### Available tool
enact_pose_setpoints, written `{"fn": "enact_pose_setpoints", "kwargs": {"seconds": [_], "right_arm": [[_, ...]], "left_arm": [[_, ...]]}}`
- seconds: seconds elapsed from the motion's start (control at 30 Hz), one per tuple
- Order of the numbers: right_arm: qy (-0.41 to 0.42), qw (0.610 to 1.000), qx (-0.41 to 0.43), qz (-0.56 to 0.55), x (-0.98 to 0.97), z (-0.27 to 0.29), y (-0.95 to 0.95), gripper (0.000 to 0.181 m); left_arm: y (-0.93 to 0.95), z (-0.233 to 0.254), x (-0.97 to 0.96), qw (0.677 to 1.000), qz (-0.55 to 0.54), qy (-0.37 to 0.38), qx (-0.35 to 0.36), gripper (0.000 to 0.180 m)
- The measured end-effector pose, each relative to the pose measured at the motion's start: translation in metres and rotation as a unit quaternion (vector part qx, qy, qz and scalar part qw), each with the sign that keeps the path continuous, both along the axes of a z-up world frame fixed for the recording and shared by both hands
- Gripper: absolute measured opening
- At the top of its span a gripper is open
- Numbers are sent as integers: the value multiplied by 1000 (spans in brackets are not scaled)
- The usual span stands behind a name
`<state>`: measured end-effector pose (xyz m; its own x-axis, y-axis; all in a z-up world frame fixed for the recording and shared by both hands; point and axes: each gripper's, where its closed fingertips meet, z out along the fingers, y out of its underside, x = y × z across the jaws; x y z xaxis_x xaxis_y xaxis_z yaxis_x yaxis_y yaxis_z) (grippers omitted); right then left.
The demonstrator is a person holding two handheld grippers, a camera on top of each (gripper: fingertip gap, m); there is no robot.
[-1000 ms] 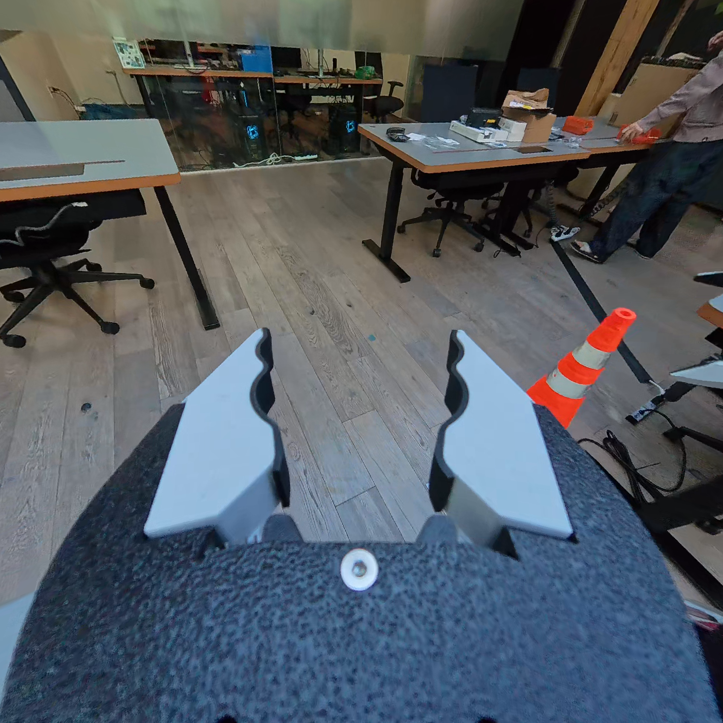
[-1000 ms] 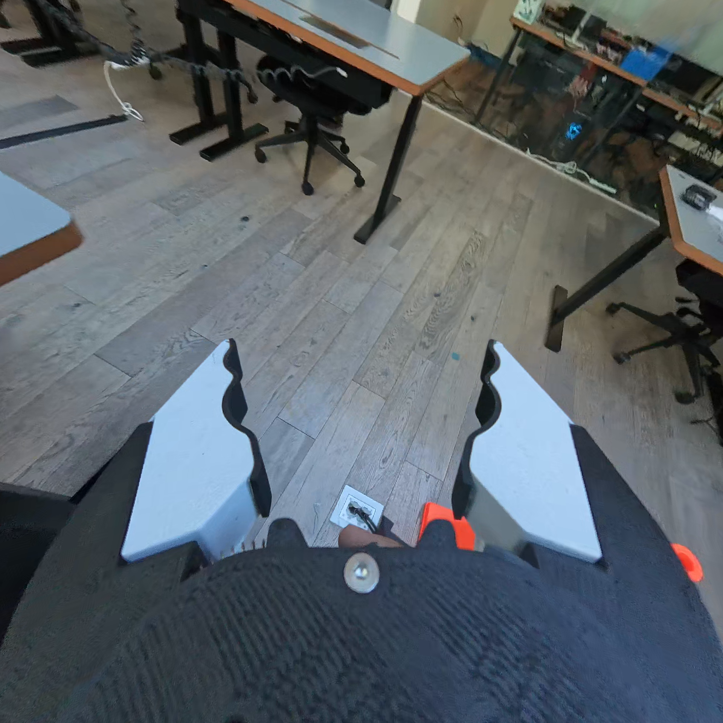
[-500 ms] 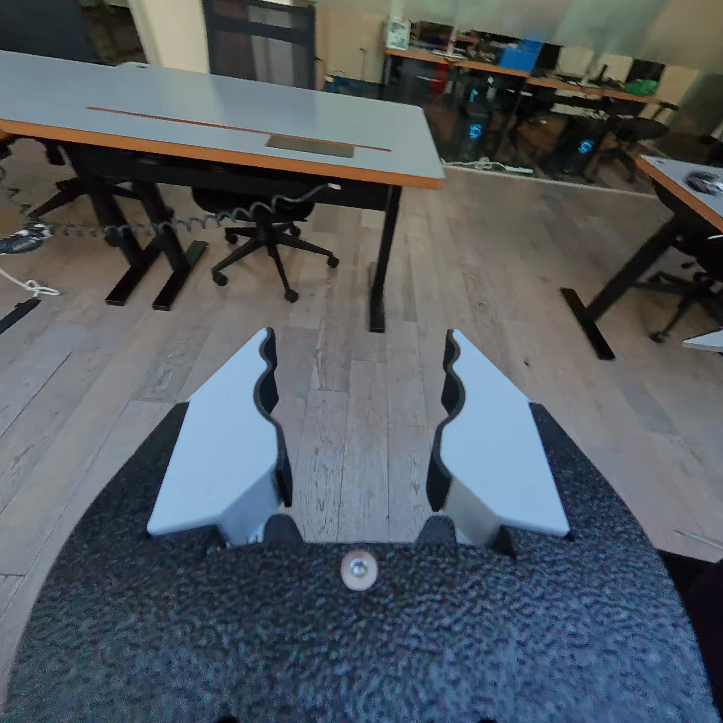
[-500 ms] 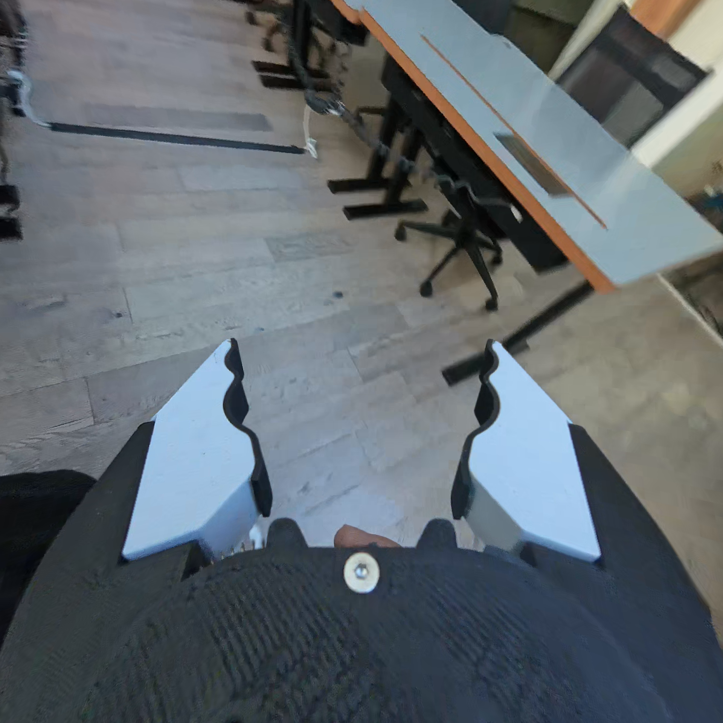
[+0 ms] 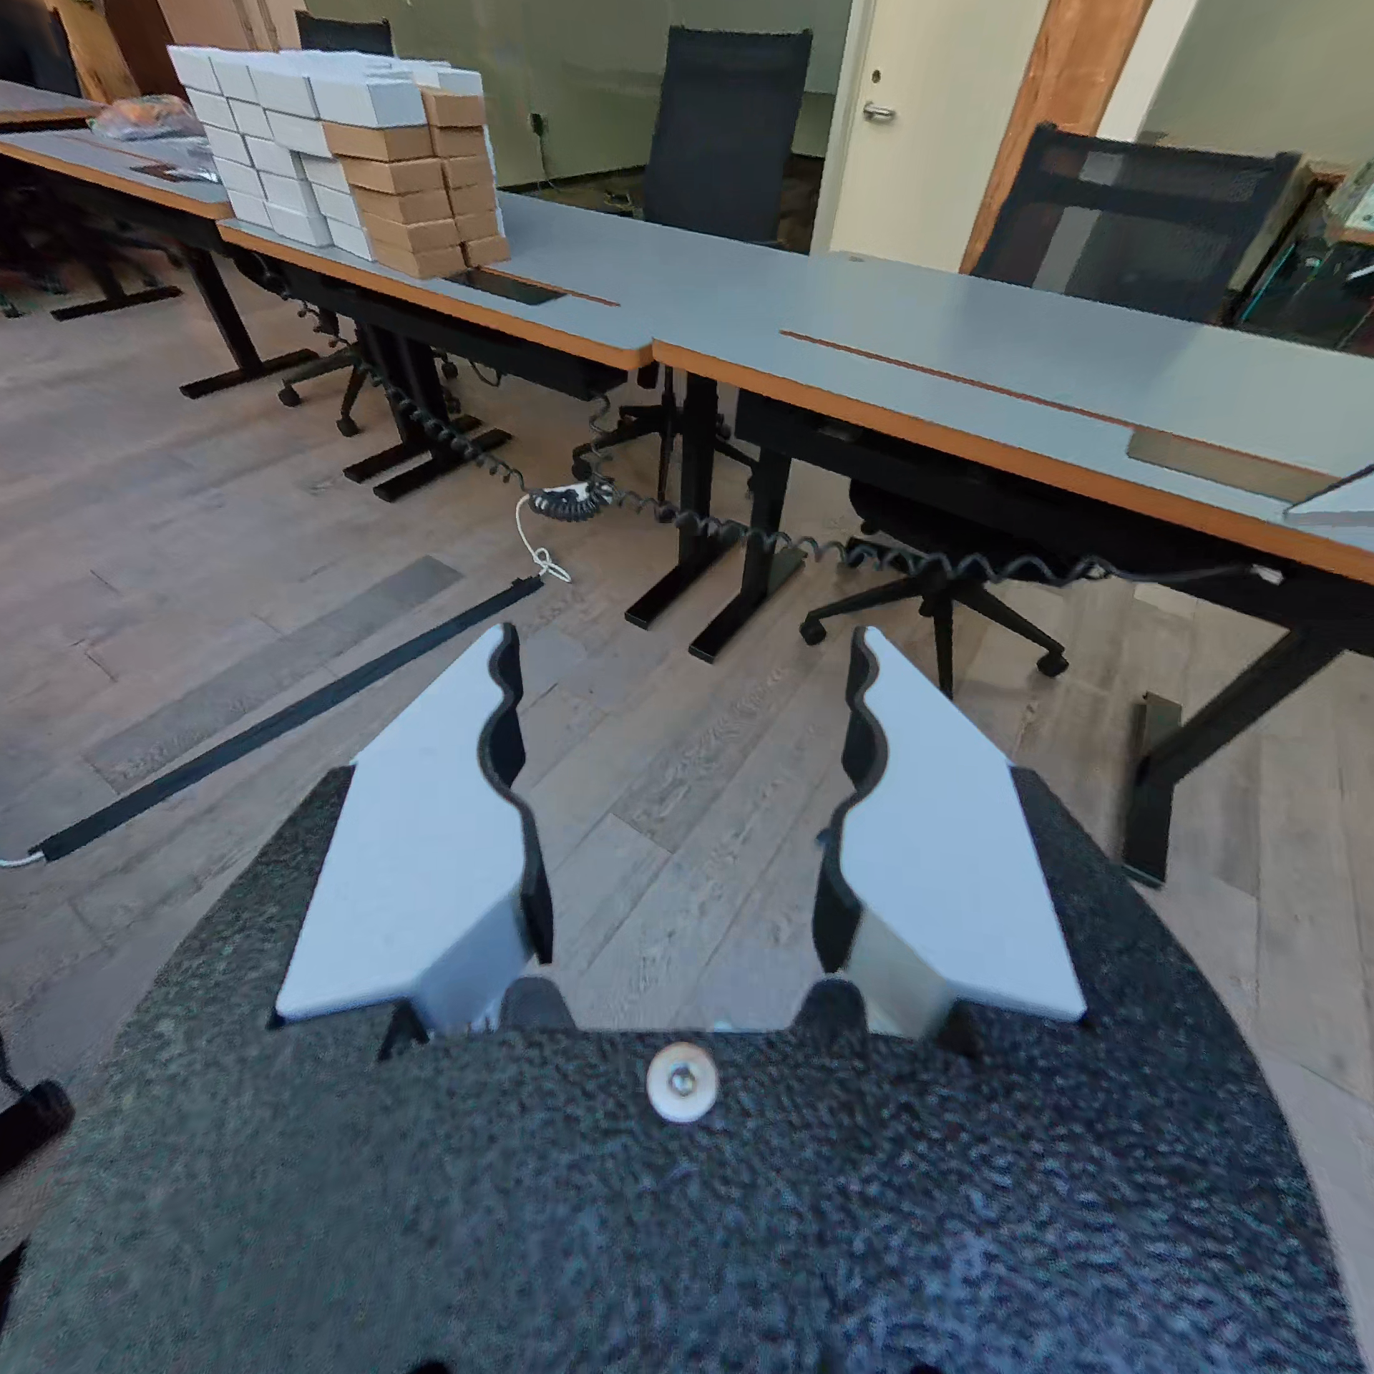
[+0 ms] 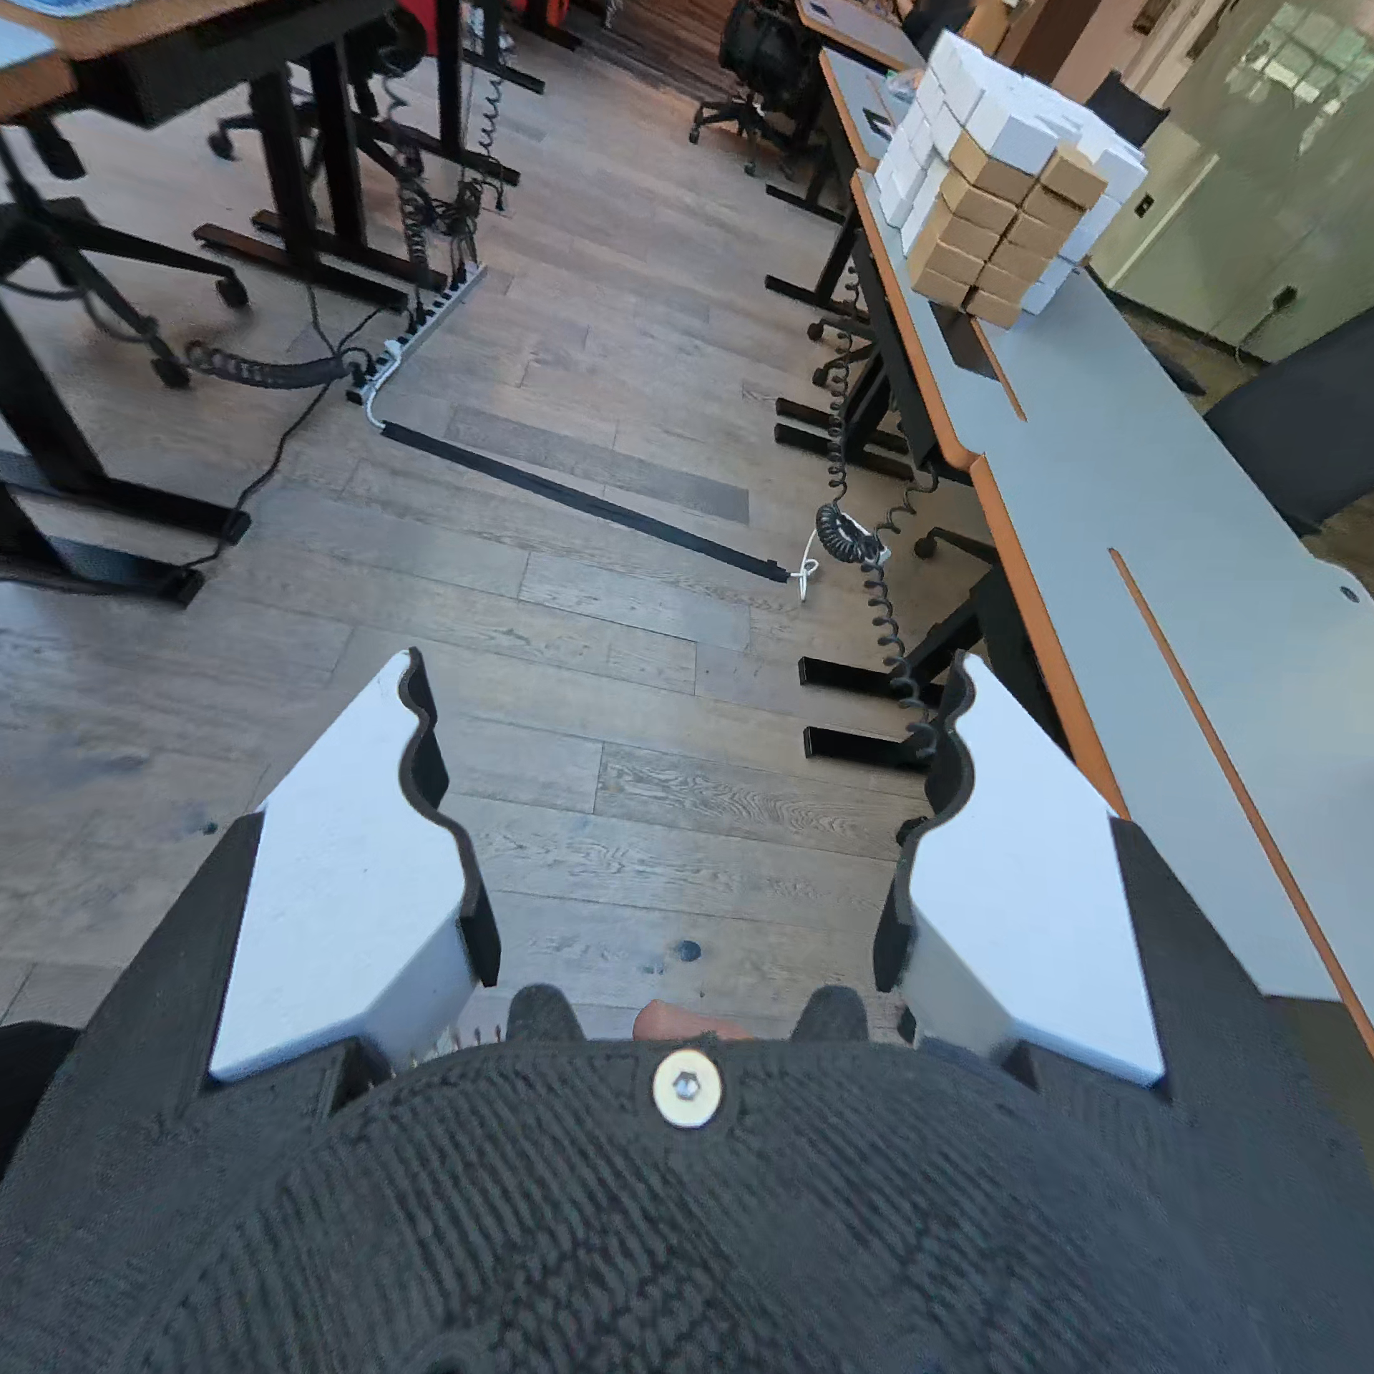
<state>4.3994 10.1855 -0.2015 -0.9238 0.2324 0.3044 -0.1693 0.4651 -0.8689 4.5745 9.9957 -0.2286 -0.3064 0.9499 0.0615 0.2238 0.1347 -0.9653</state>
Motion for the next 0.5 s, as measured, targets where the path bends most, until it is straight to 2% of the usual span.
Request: {"fn": "enact_pose_setpoints", "kwargs": {"seconds": [0.03, 0.2, 0.3, 0.37, 0.5], "right_arm": [[-8, 1000, 7, -10, -24, -3, -26, 132], [-27, 999, 37, -9, -117, -11, -156, 133], [-37, 998, 41, -11, -160, -20, -236, 132], [-62, 997, 34, -15, -183, -33, -297, 131], [-84, 996, 30, 16, -230, -65, -450, 131]], "left_arm": [[-32, 4, -24, 1000, 3, 7, 6, 85], [-182, 50, -126, 1000, 0, 30, -4, 85], [-257, 65, -172, 999, -14, 45, 13, 84], [-309, 61, -197, 999, -19, 40, 18, 82], [-439, 42, -239, 999, -8, -1, -32, 80]]}}
